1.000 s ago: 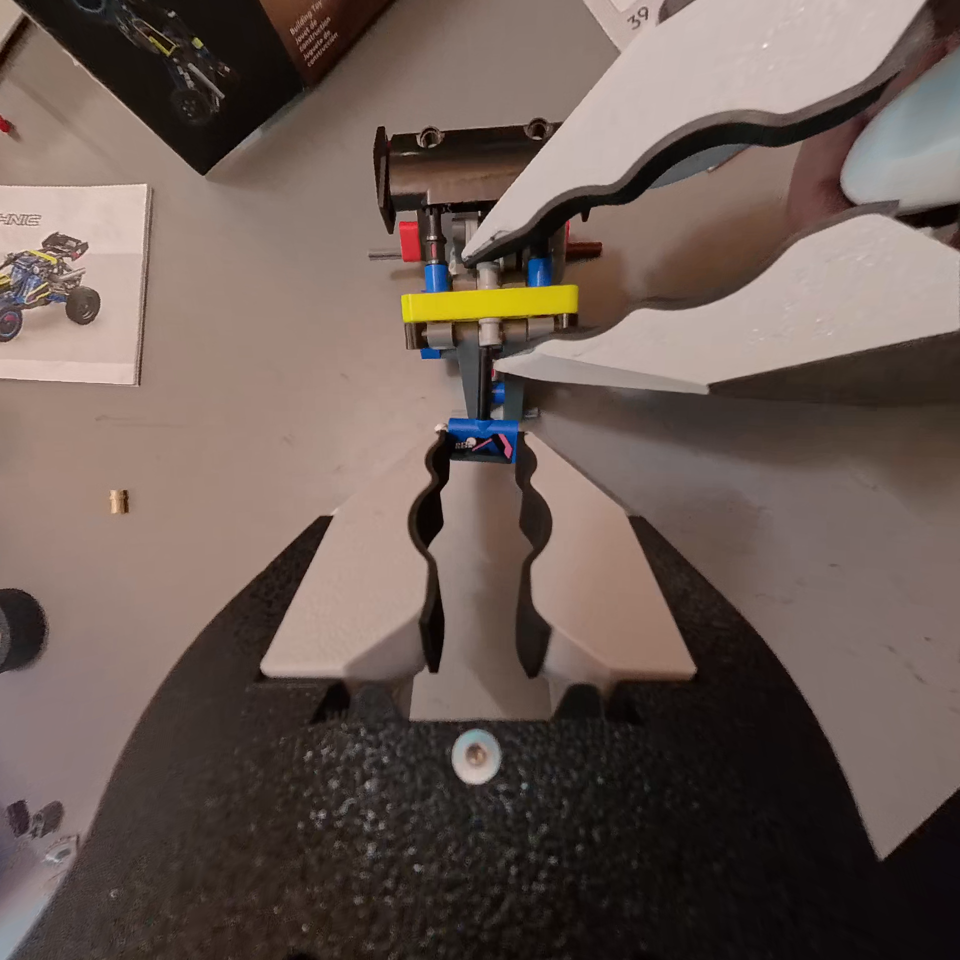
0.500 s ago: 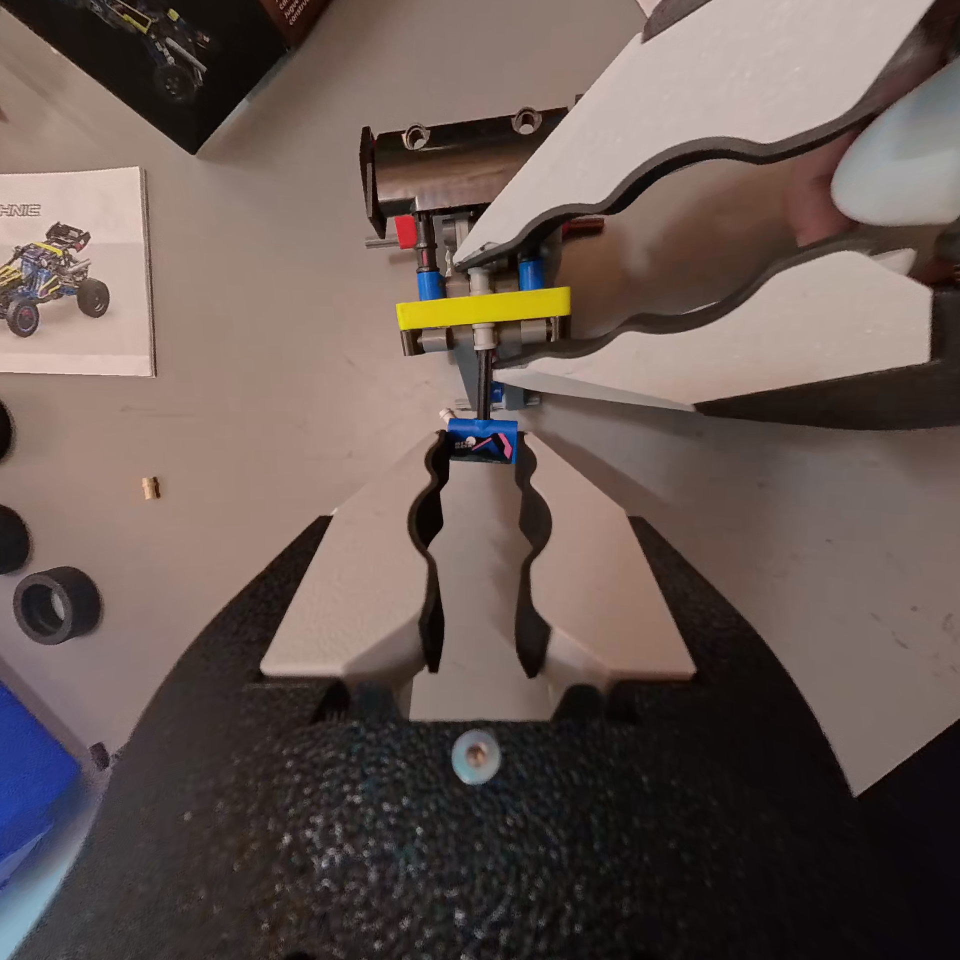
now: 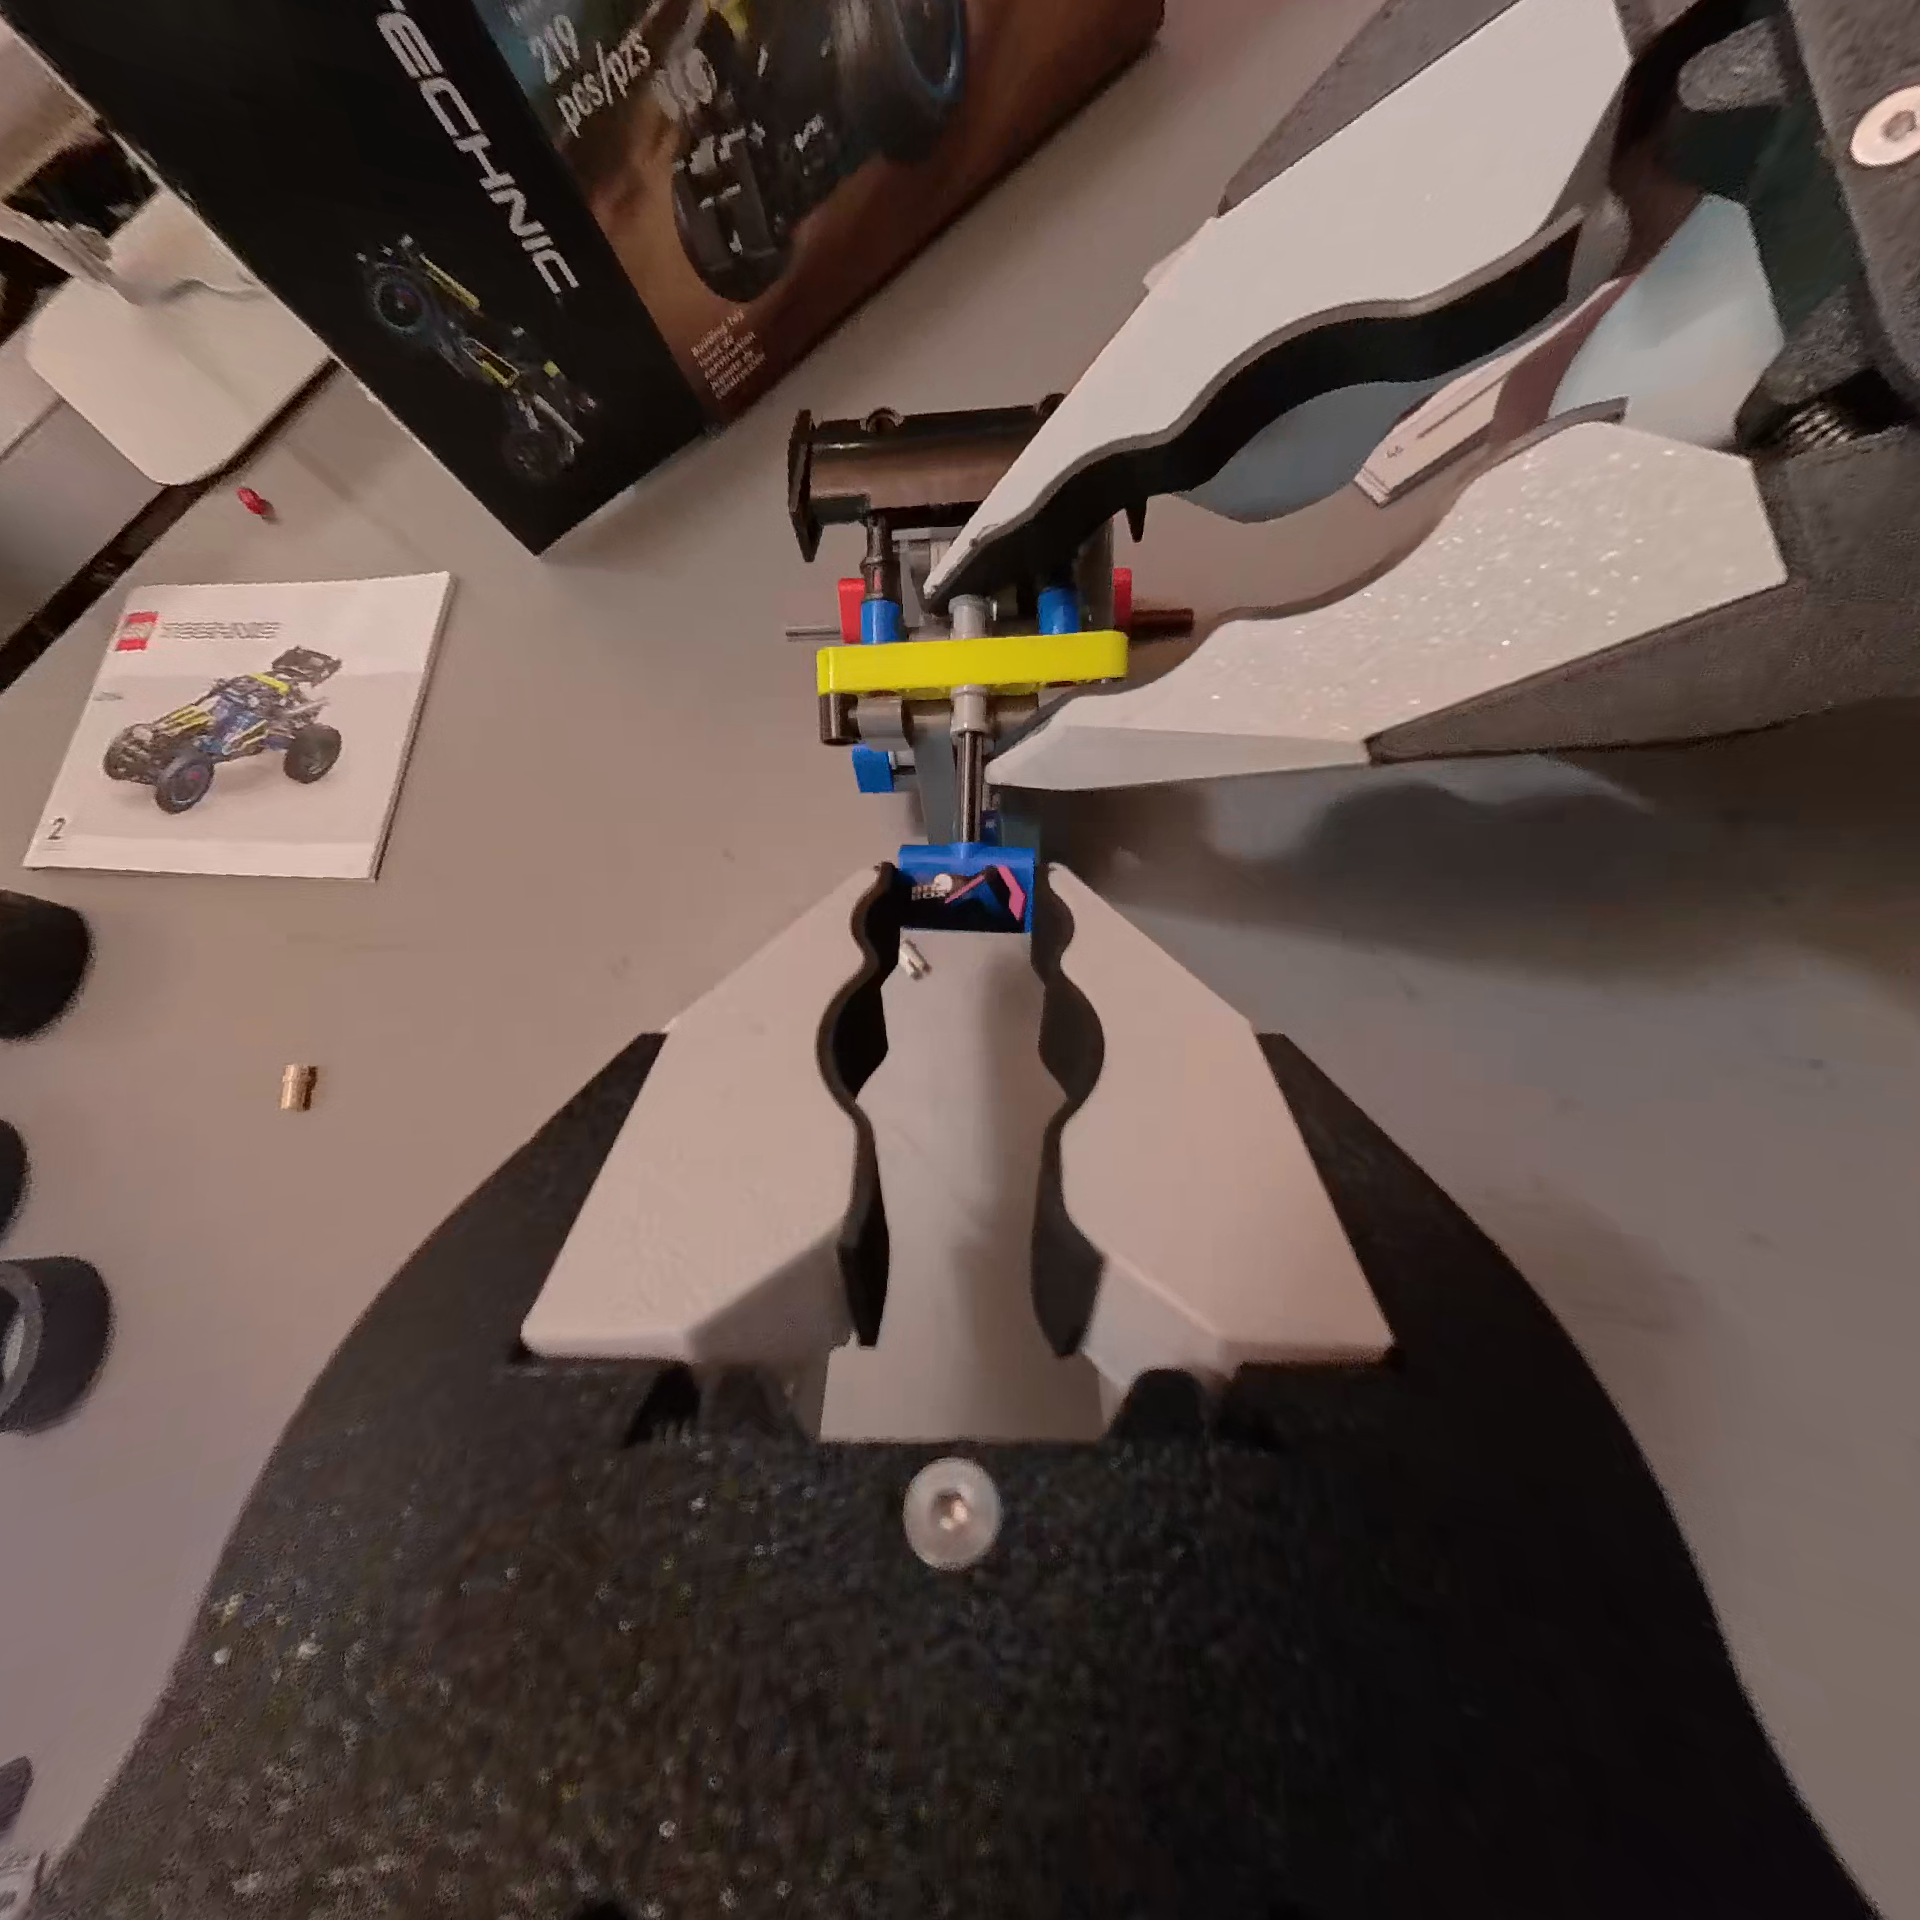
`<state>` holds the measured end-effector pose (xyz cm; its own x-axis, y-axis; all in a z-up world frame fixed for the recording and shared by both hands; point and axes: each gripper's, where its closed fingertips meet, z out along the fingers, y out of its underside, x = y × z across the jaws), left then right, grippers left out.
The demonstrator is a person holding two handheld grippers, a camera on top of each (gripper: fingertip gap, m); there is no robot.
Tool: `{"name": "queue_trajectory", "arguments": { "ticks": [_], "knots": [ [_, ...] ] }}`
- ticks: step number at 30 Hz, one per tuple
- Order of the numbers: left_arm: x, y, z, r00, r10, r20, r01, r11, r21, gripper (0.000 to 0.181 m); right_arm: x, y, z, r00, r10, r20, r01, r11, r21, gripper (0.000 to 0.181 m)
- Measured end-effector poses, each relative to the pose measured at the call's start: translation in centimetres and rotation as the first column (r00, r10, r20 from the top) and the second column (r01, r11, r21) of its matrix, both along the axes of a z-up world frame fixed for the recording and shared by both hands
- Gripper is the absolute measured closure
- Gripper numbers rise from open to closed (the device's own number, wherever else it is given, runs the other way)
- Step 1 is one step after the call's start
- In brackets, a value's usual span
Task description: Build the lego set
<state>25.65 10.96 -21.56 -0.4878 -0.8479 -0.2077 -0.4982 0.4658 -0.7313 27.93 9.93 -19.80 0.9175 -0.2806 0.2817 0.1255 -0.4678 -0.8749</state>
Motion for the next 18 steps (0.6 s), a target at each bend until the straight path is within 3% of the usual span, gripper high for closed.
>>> {"name": "queue_trajectory", "arguments": {
  "ticks": [7, 13, 18],
  "knots": [
    [-0.03, -0.06, -0.10, 0.997, 0.055, -0.048, -0.054, 0.998, 0.022, 0.159, 0.04, -0.05, -0.02, 1.000, -0.007, 0.019, 0.007, 1.000, -0.022, 0.155],
    [0.23, 0.23, 0.11, 0.999, 0.037, 0.009, -0.038, 0.972, 0.233, 0.159, 0.29, -0.10, -0.02, 0.999, -0.013, 0.035, 0.015, 0.999, -0.039, 0.156],
    [0.33, -0.18, -0.09, 0.997, 0.059, -0.056, -0.061, 0.997, -0.041, 0.160, 0.40, -0.03, -0.02, 1.000, -0.012, 0.004, 0.012, 1.000, -0.012, 0.156]
  ]
}}
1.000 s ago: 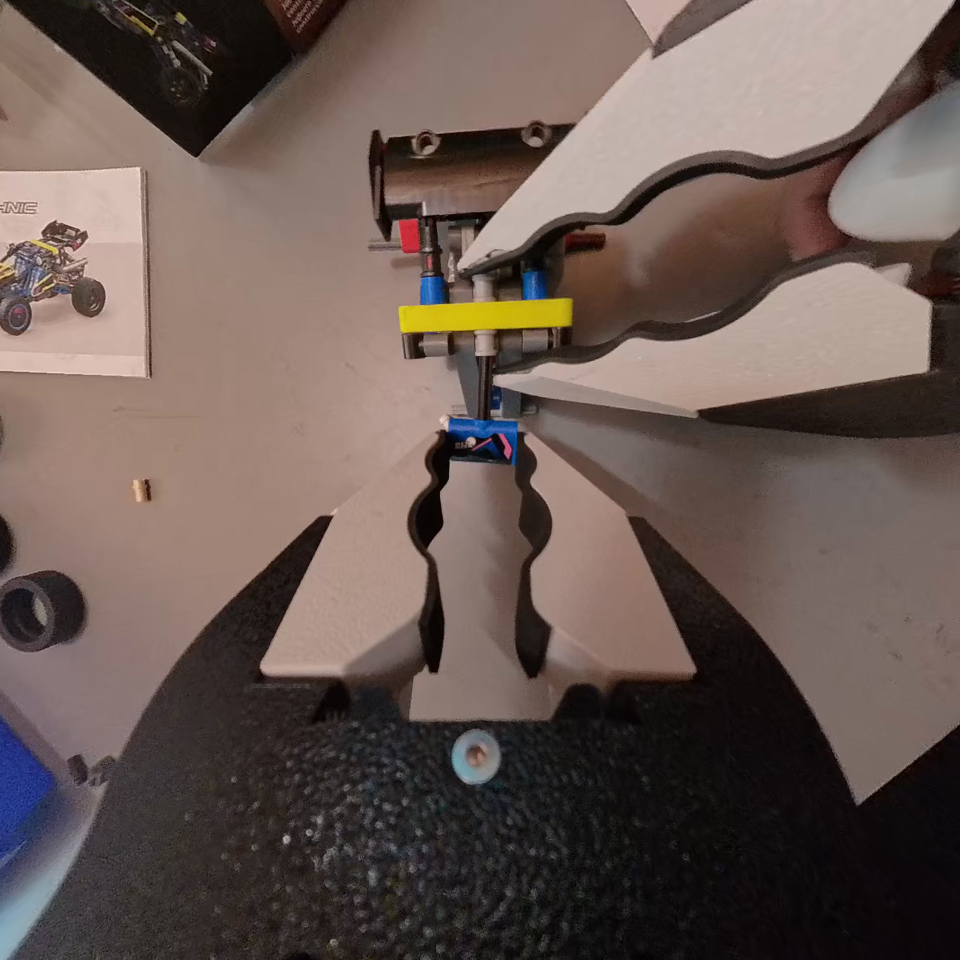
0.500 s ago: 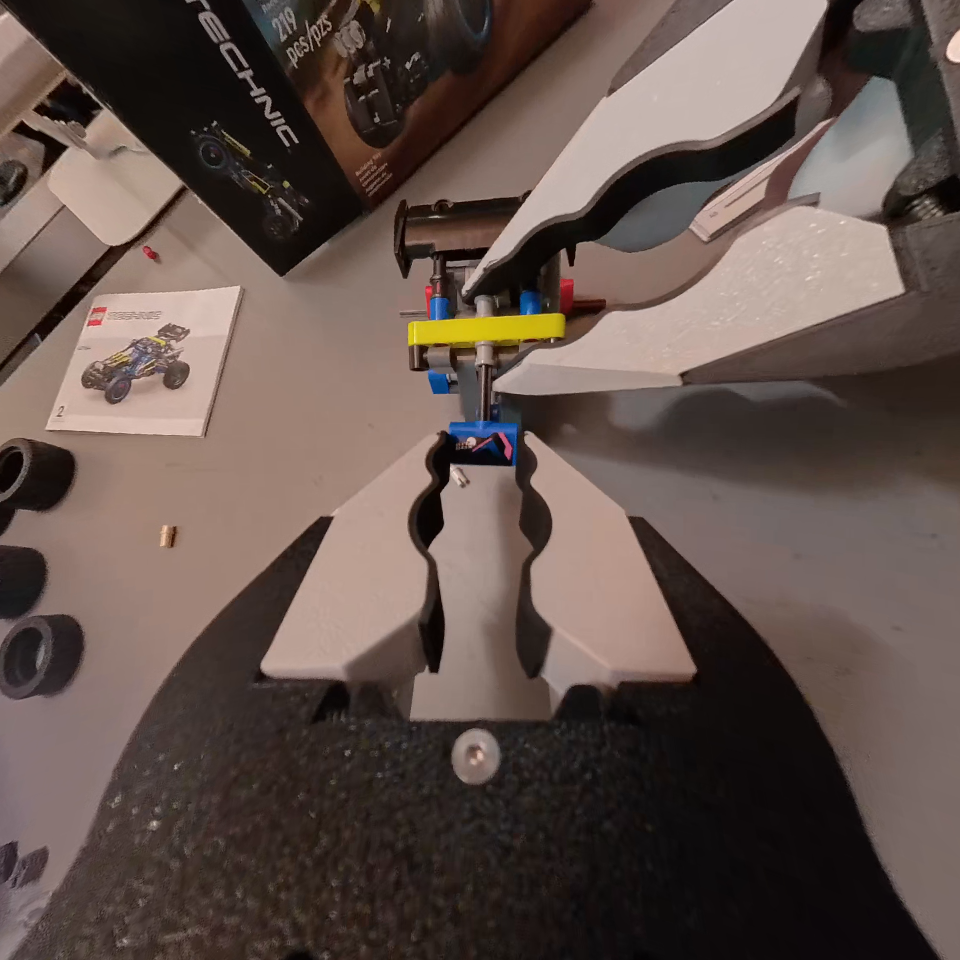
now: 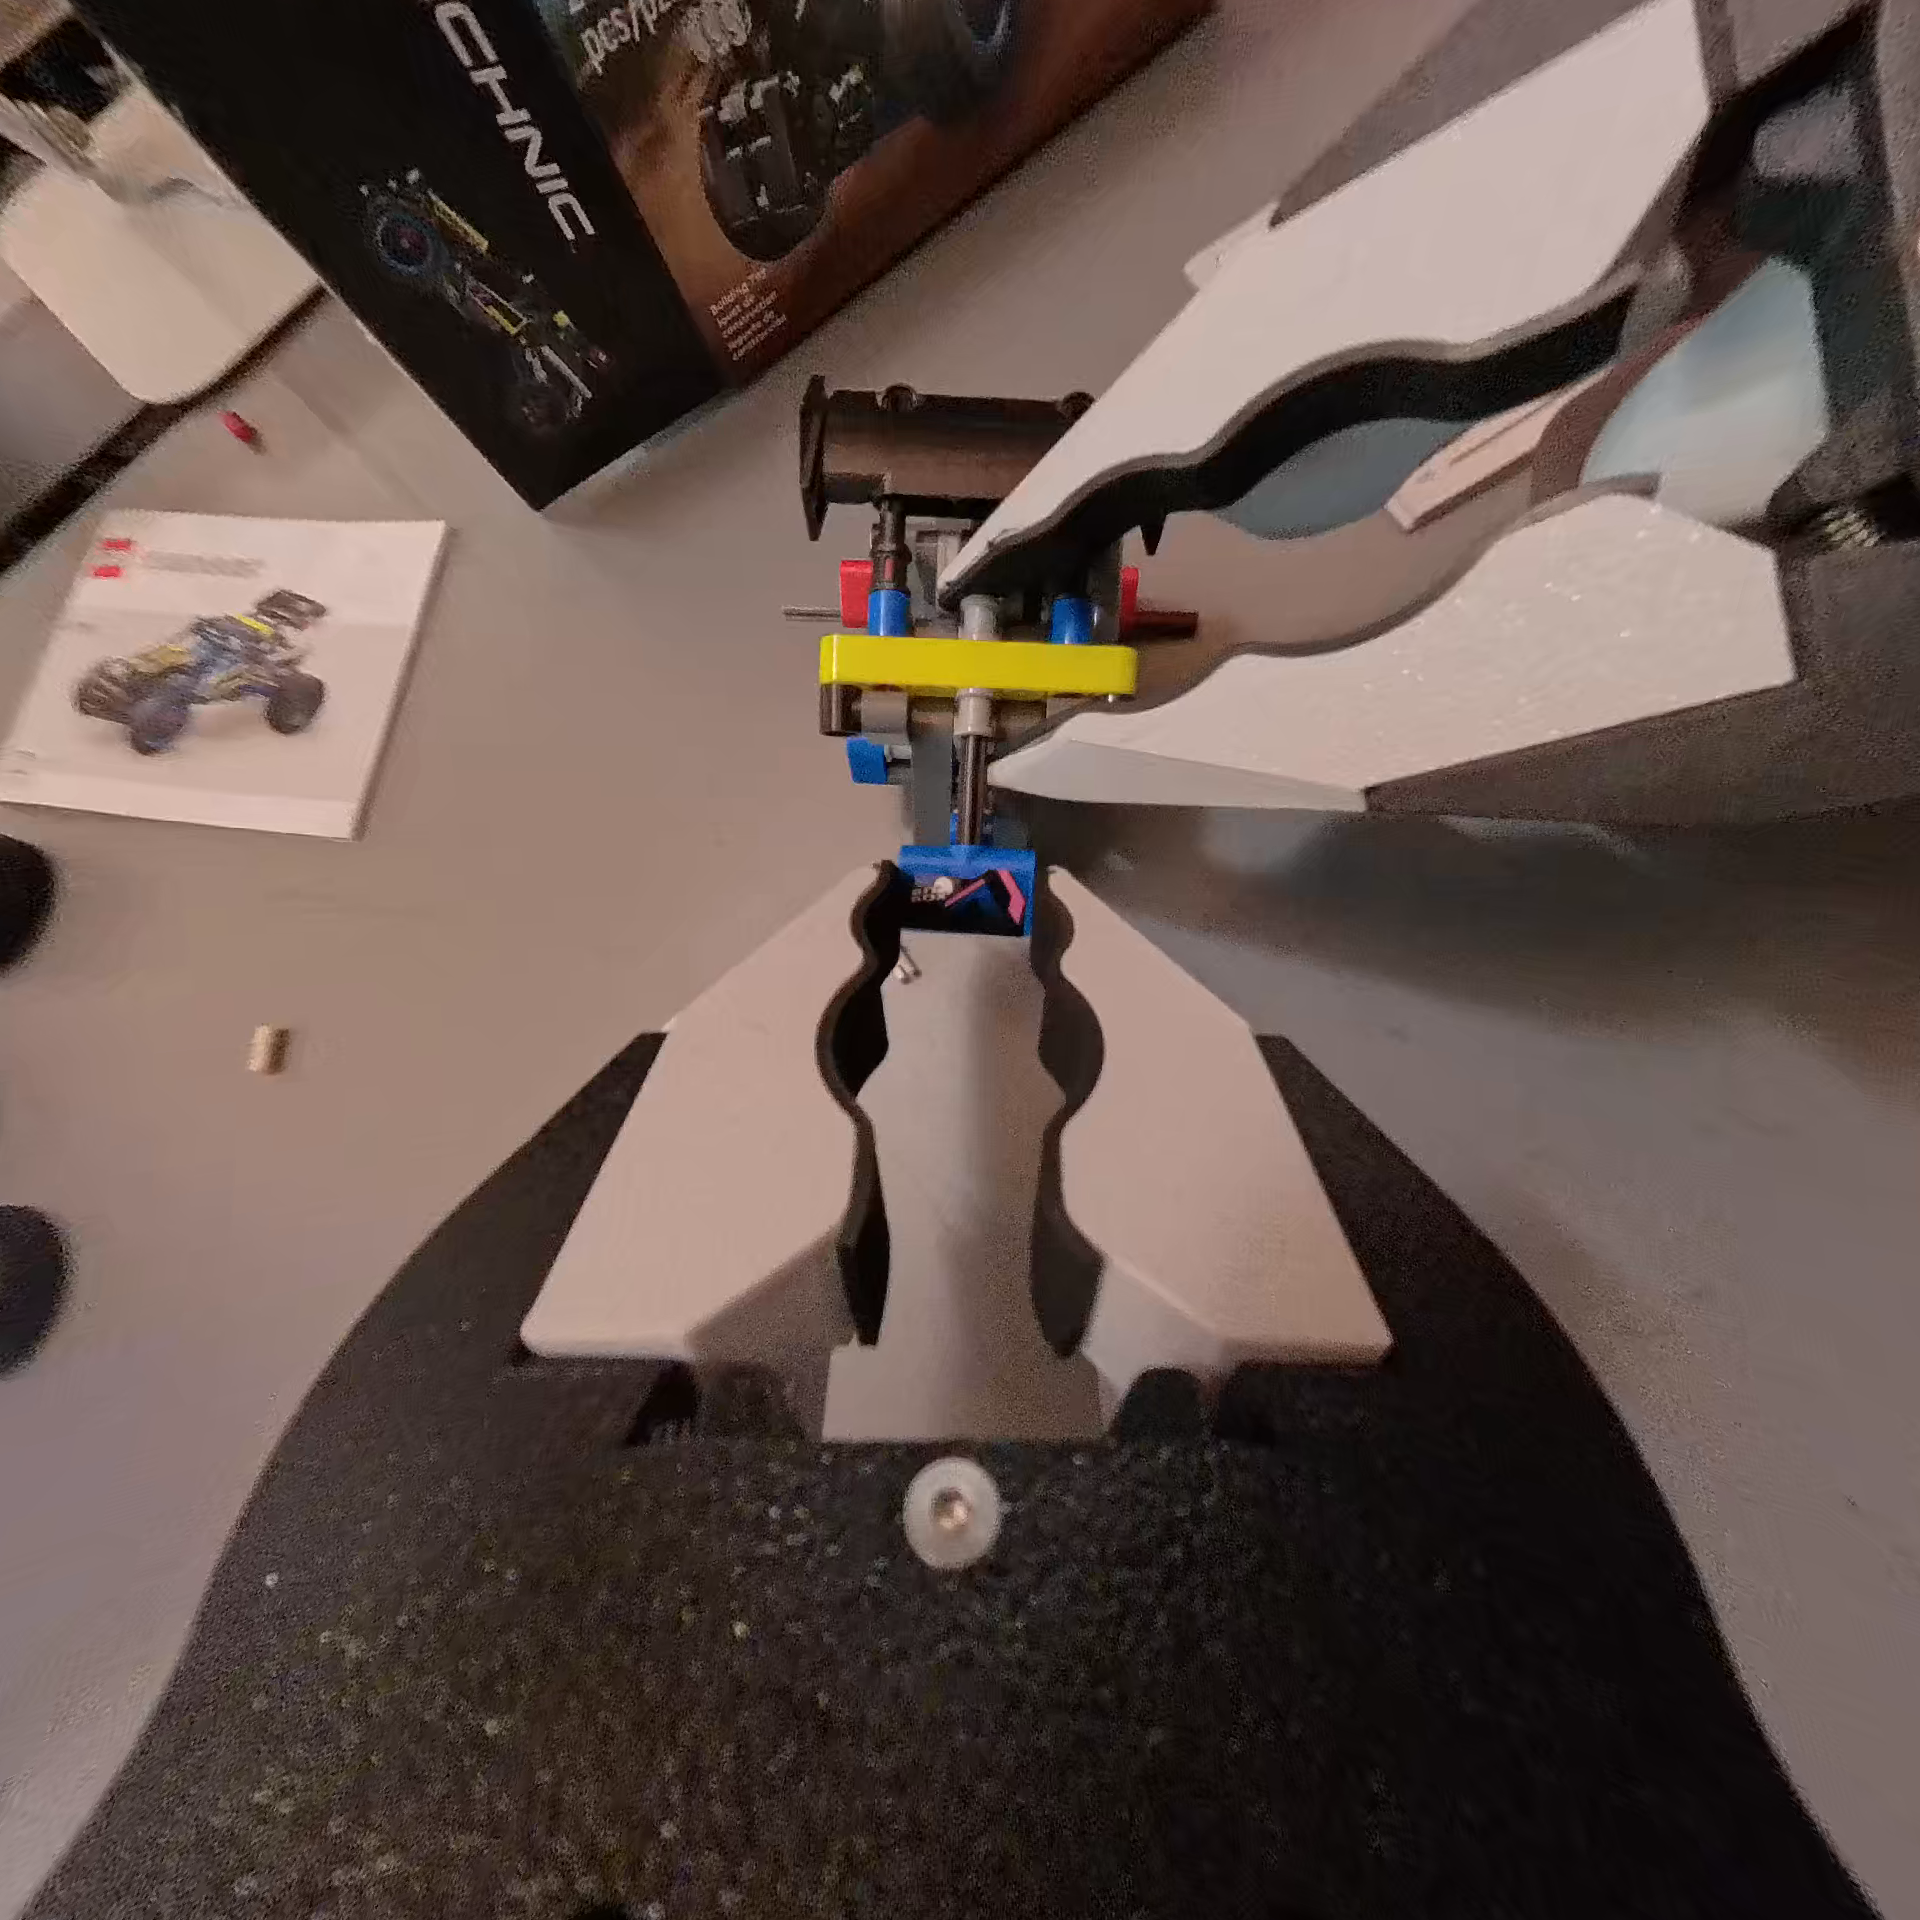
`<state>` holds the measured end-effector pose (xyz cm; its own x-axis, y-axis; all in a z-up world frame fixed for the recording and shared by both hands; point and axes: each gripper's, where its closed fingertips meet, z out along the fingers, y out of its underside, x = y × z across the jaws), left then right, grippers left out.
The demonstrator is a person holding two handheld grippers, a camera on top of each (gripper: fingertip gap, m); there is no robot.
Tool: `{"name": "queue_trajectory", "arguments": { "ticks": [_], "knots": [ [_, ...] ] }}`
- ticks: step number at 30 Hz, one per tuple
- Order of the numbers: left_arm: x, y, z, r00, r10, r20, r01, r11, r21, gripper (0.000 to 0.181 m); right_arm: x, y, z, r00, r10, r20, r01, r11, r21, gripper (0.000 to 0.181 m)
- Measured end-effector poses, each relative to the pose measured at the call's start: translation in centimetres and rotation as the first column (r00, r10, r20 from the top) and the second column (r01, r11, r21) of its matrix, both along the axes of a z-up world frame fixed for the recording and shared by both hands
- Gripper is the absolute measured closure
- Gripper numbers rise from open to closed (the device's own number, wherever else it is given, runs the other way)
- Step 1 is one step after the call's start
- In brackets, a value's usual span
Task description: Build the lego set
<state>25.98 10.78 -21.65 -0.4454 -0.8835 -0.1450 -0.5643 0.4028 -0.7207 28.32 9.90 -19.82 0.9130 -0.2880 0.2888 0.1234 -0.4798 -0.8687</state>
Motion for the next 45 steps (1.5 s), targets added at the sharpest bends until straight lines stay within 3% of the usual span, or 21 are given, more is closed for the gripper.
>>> {"name": "queue_trajectory", "arguments": {
  "ticks": [2, 8, 10, 13, 20, 26, 29, 33, 38, 41, 45],
  "knots": [
    [0.1, 0.1, 0.0, 1.000, -0.005, 0.021, 0.006, 1.000, -0.028, 0.160, 0.1, 0.2, 0.0, 1.000, 0.005, -0.007, -0.005, 1.000, -0.005, 0.155],
    [0.7, 0.0, 0.6, 0.982, -0.045, 0.186, 0.025, 0.994, 0.109, 0.159, -0.4, 0.5, 0.0, 0.998, 0.030, -0.060, -0.028, 0.999, 0.025, 0.157],
    [0.9, 0.0, 0.6, 0.982, -0.045, 0.184, 0.022, 0.992, 0.126, 0.159, -0.1, 0.4, -0.1, 1.000, 0.018, -0.017, -0.018, 1.000, -0.006, 0.157],
    [1.2, -0.1, 0.5, 0.987, -0.028, 0.161, 0.016, 0.997, 0.077, 0.159, 0.1, 0.3, 0.0, 0.999, 0.005, 0.034, -0.003, 0.998, -0.060, 0.157],
    [1.0, -0.8, 0.5, 0.973, -0.066, 0.223, 0.069, 0.998, -0.002, 0.158, 0.0, -0.2, 0.2, 0.999, 0.036, -0.005, -0.036, 0.998, 0.044, 0.156],
    [0.0, -0.7, 0.0, 0.975, -0.101, 0.200, 0.116, 0.991, -0.067, 0.140, -0.5, -0.9, 1.4, 1.000, 0.024, 0.005, -0.024, 0.996, 0.086, 0.146],
    [-0.4, -0.2, -0.2, 0.974, -0.130, 0.184, 0.137, 0.990, -0.028, 0.146, -1.3, -0.9, 1.0, 0.999, 0.024, -0.041, -0.021, 0.997, 0.077, 0.137],
    [-0.2, 0.0, -0.6, 0.976, -0.134, 0.169, 0.139, 0.990, -0.015, 0.145, -1.4, -0.3, 0.4, 1.000, -0.002, 0.018, 0.002, 0.999, 0.049, 0.131],
    [0.2, -0.4, -0.7, 0.970, -0.152, 0.188, 0.154, 0.988, 0.006, 0.167, -0.6, 0.4, 0.2, 0.998, -0.046, 0.036, 0.045, 0.998, 0.035, 0.134],
    [0.1, -1.0, -0.6, 0.951, -0.214, 0.222, 0.207, 0.977, 0.055, 0.177, -0.4, 0.1, 0.0, 0.999, -0.042, 0.008, 0.042, 0.998, 0.045, 0.133],
    [-0.6, -1.0, 0.3, 0.903, -0.348, 0.254, 0.325, 0.937, 0.128, 0.160, -0.3, -0.7, -0.3, 0.999, -0.028, 0.018, 0.028, 1.000, 0.012, 0.143]
  ]
}}
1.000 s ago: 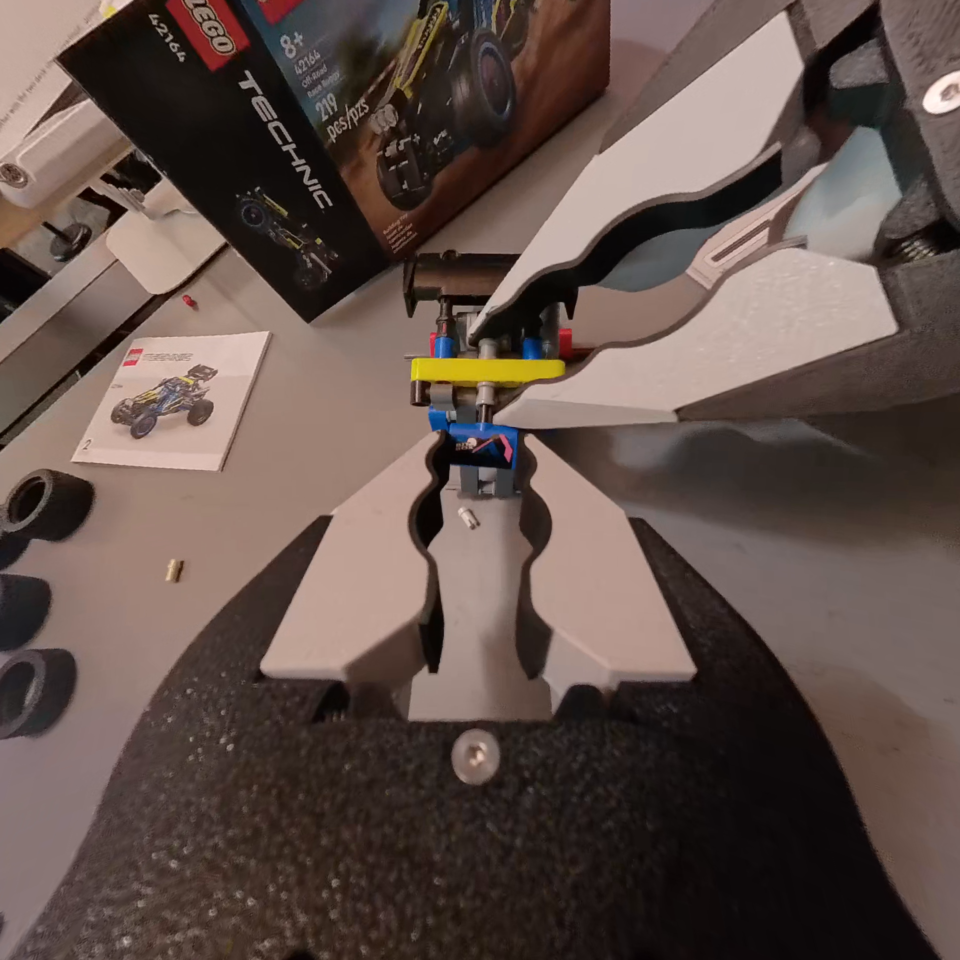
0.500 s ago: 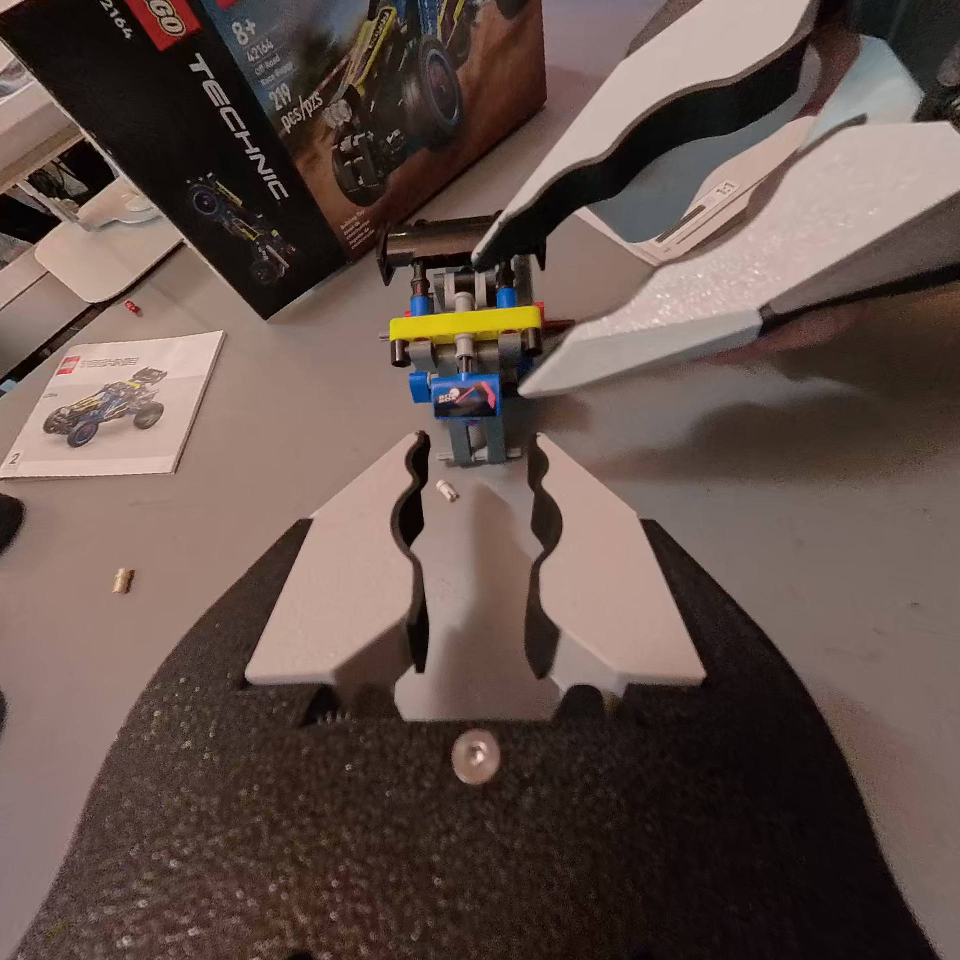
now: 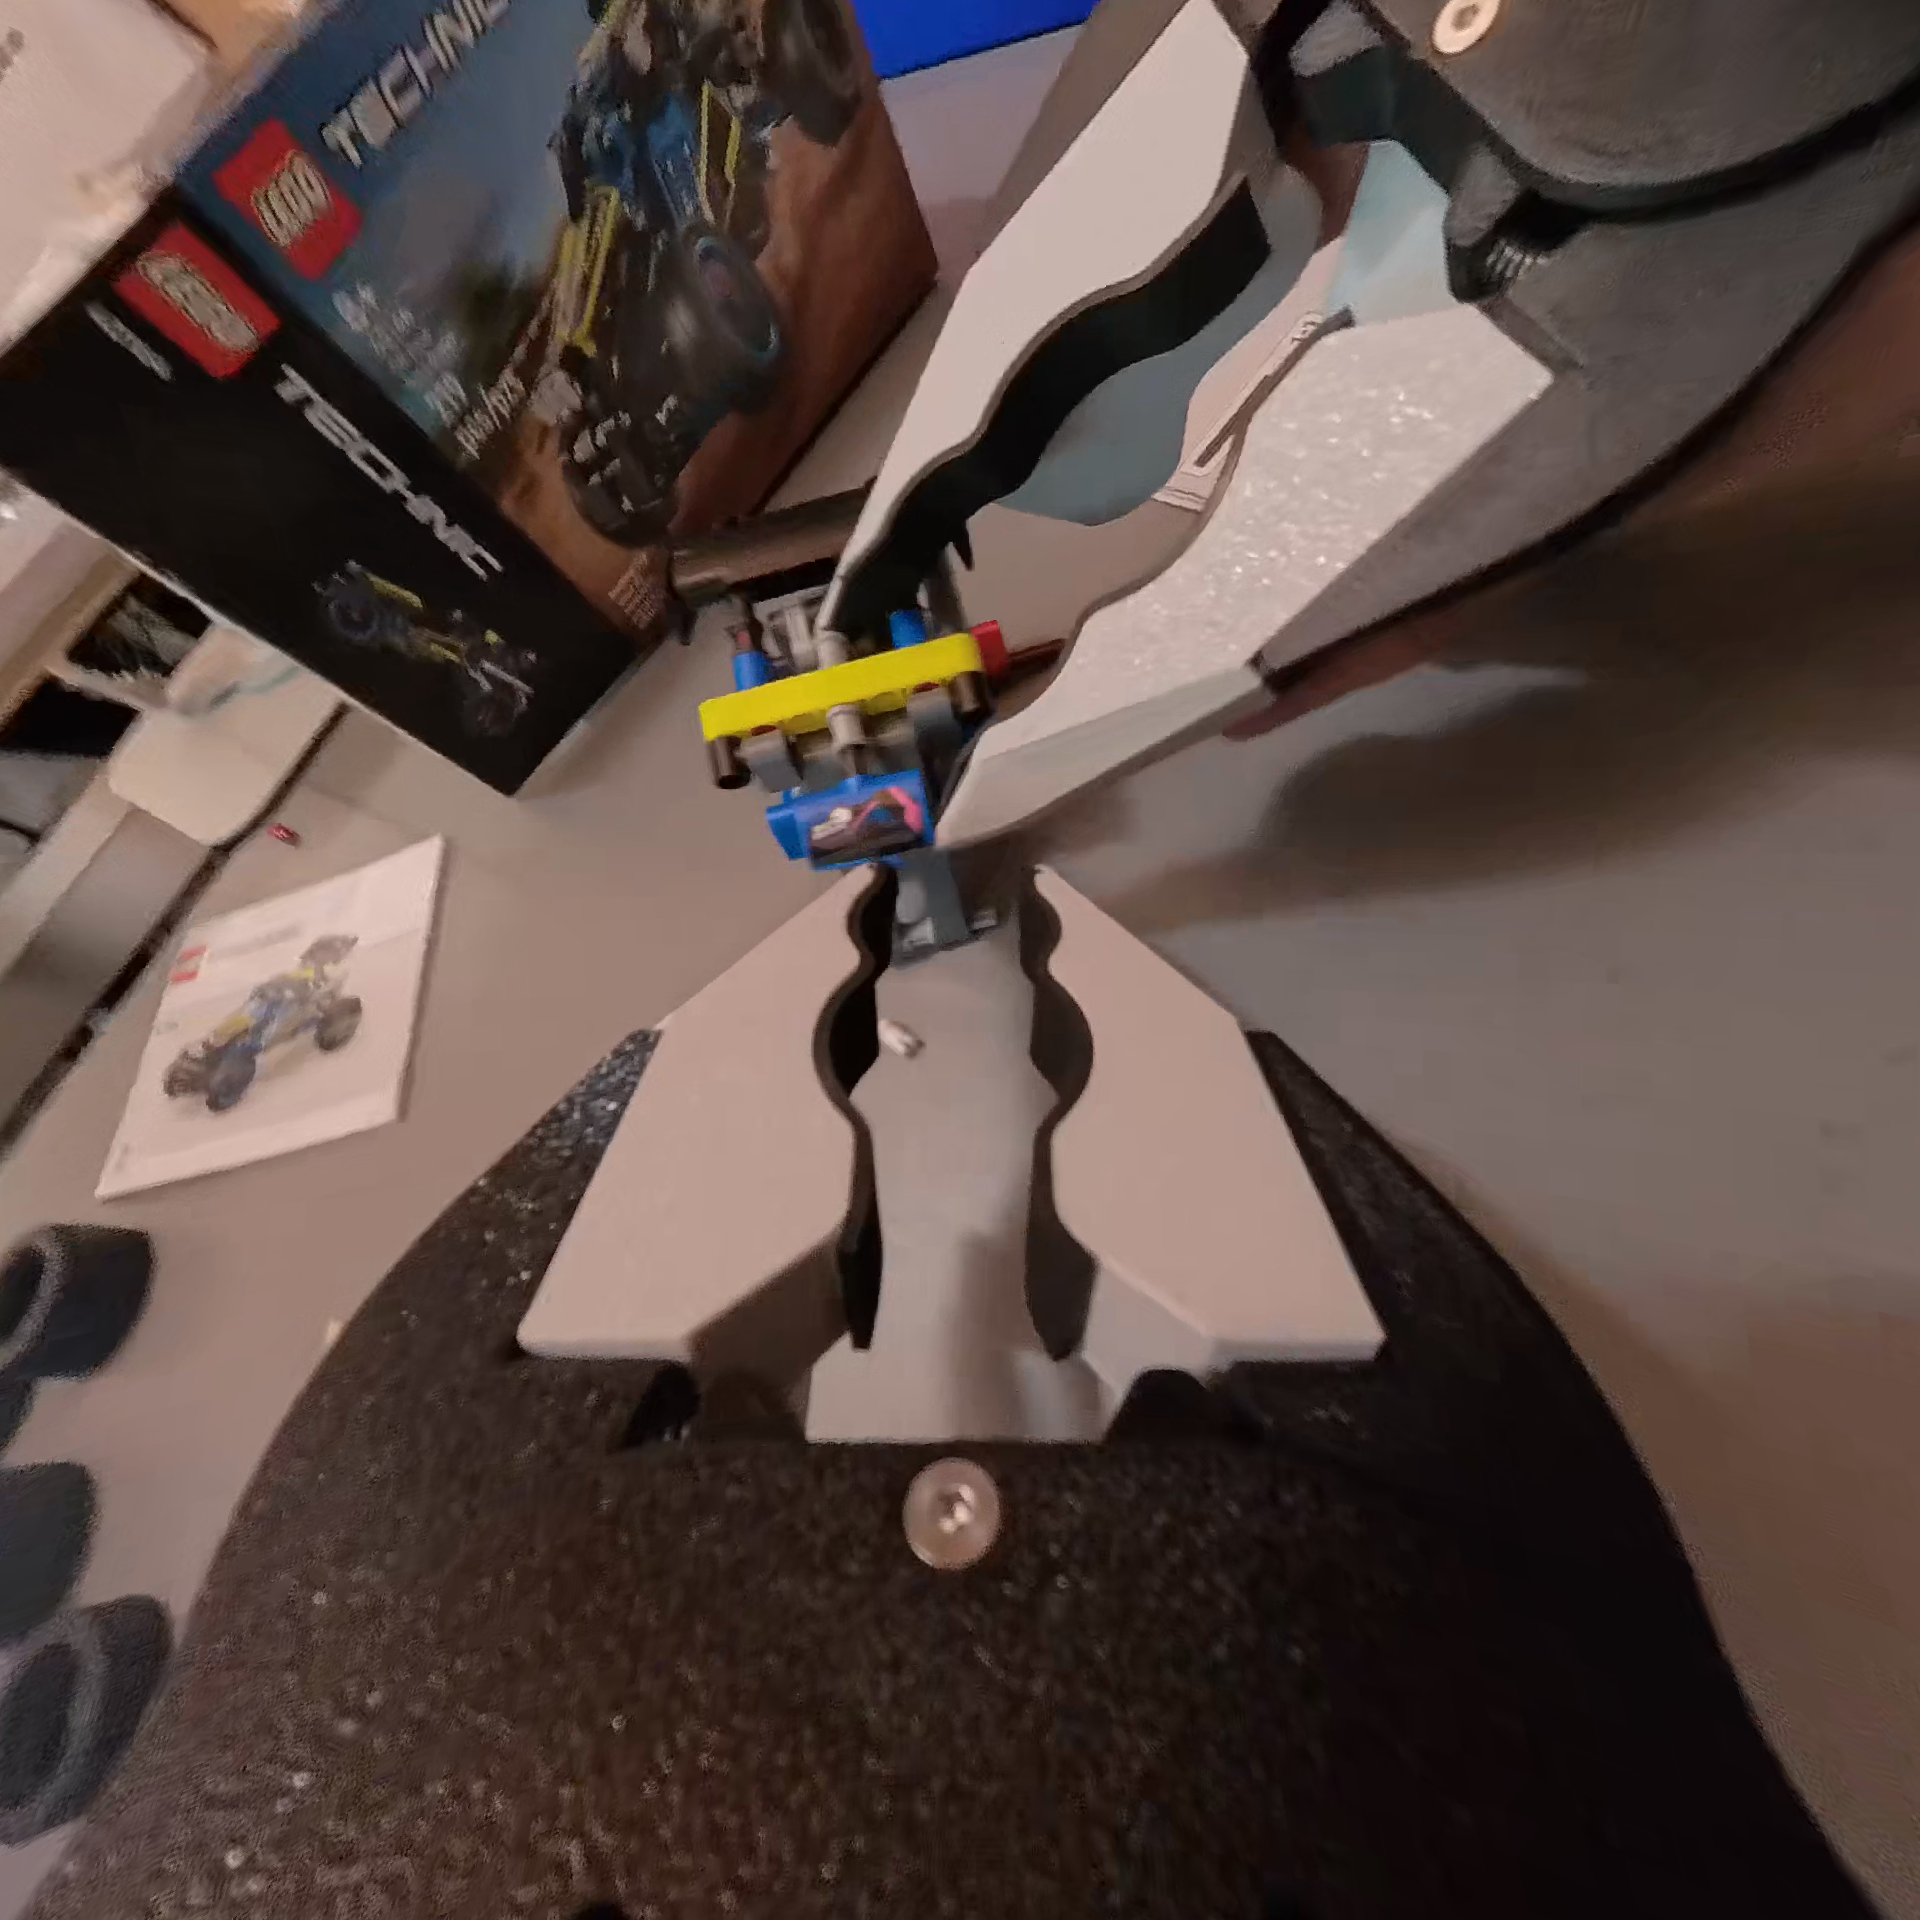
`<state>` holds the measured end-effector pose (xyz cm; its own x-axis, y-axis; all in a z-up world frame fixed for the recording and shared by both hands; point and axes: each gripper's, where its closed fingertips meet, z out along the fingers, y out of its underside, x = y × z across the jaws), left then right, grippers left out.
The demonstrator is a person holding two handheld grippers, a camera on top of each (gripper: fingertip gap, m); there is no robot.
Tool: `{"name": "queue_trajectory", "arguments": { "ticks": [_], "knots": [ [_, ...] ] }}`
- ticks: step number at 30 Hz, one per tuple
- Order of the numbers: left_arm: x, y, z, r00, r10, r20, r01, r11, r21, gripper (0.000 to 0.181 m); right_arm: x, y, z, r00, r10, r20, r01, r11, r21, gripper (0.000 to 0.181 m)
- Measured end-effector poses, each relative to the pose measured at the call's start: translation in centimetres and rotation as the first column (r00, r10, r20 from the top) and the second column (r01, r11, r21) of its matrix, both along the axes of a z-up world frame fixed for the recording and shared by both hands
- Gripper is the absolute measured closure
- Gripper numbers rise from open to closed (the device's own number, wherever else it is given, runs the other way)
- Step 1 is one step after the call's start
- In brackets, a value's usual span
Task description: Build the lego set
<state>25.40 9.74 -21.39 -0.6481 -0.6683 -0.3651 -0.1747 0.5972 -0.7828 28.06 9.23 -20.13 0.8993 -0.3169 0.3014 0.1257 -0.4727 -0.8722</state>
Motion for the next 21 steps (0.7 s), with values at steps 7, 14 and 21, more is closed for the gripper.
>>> {"name": "queue_trajectory", "arguments": {
  "ticks": [7, 14, 21],
  "knots": [
    [0.7, 1.2, 1.9, 0.951, -0.303, 0.066, 0.290, 0.944, 0.155, 0.128, -1.1, -1.6, -0.1, 0.977, 0.209, 0.042, -0.204, 0.973, -0.106, 0.151],
    [0.7, -1.3, -0.4, 0.850, -0.515, -0.109, 0.526, 0.831, 0.179, 0.122, -2.6, -3.1, 0.3, 0.952, 0.300, -0.056, -0.304, 0.949, -0.086, 0.134],
    [-0.1, -3.4, 0.1, 0.865, -0.491, -0.107, 0.494, 0.869, 0.006, 0.140, -2.3, -2.9, -0.5, 0.981, 0.170, 0.093, -0.161, 0.982, -0.093, 0.128]
  ]
}}
